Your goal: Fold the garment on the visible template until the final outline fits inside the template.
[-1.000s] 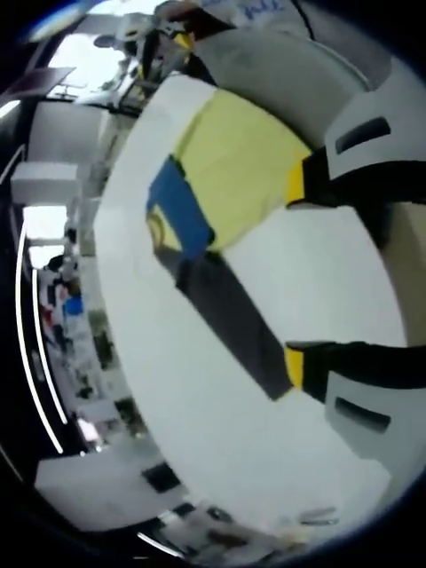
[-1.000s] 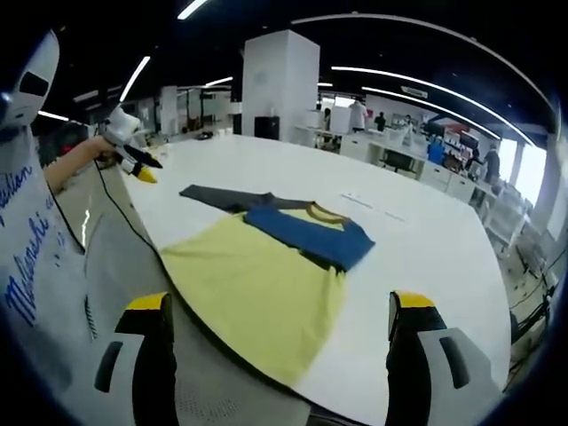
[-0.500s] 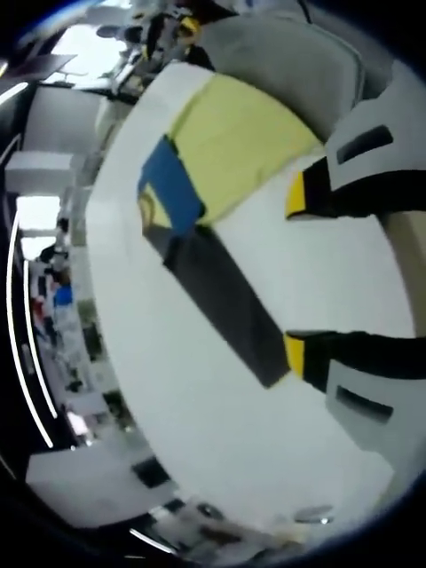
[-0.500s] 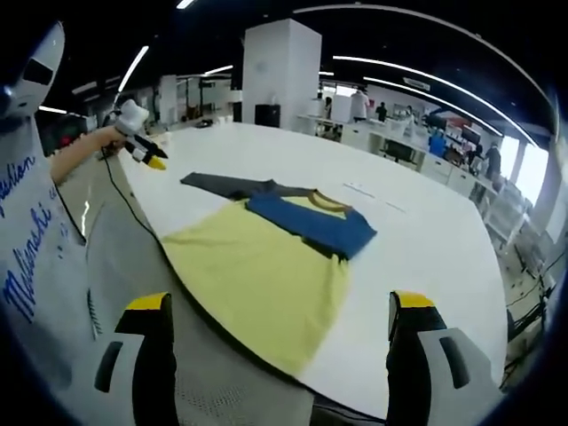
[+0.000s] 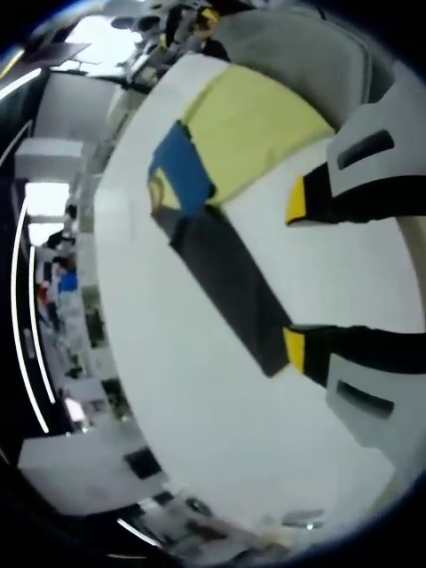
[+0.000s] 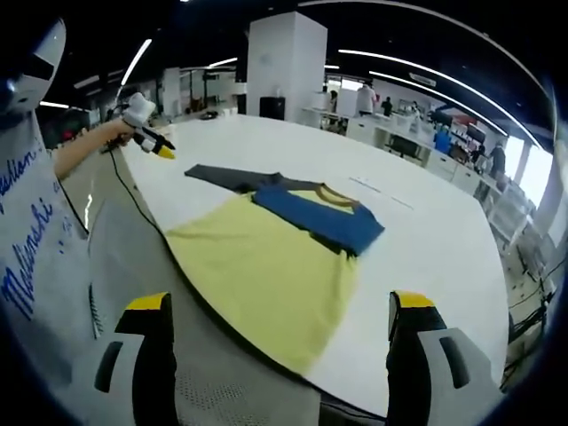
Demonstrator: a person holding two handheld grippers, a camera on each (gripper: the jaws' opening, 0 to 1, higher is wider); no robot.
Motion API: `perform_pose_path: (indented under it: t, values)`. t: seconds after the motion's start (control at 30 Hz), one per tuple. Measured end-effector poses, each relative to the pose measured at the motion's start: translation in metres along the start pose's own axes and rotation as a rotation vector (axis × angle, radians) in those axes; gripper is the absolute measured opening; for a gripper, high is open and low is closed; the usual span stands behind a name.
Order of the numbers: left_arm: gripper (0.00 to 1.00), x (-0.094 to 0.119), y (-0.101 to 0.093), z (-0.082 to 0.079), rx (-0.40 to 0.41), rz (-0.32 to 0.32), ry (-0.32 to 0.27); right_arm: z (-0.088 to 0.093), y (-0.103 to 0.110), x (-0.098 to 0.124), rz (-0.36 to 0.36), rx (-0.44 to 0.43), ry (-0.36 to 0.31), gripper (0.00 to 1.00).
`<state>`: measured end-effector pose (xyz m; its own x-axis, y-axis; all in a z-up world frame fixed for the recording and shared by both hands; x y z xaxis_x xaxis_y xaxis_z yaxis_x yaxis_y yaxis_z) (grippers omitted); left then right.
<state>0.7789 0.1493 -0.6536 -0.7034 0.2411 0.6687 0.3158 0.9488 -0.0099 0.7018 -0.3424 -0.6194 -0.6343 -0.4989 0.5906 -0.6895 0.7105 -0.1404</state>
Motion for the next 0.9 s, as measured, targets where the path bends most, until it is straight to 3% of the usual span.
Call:
perform_pose_path:
  t: [0.5, 0.7, 0.9]
  values:
    - [0.38, -0.020, 0.029, 0.003, 0.035, -0.014, 0.032, -0.003, 0.002, -0.002, 0.033, -0.035, 0.004, 1.00]
    - [0.38, -0.027, 0.050, 0.016, 0.035, -0.071, 0.073, -0.009, 0.005, -0.005, 0.030, -0.051, -0.005, 1.00]
    - [0.34, -0.032, 0.067, 0.025, 0.066, -0.077, 0.081, -0.008, 0.009, -0.012, 0.034, -0.051, 0.019, 1.00]
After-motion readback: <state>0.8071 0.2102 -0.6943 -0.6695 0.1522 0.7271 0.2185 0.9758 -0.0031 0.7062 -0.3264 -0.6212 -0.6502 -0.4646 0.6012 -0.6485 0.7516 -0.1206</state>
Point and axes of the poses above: the point that each gripper's makers call its tool centre point, and the gripper's own axes: x roughly backward along the fingers, y roughly to its left, z roughly out of its underside, the point moved 1 cm from there along x, roughly backward along the fingers, and after that the axes turned 4 degrees about z, right-handed, at the moved point
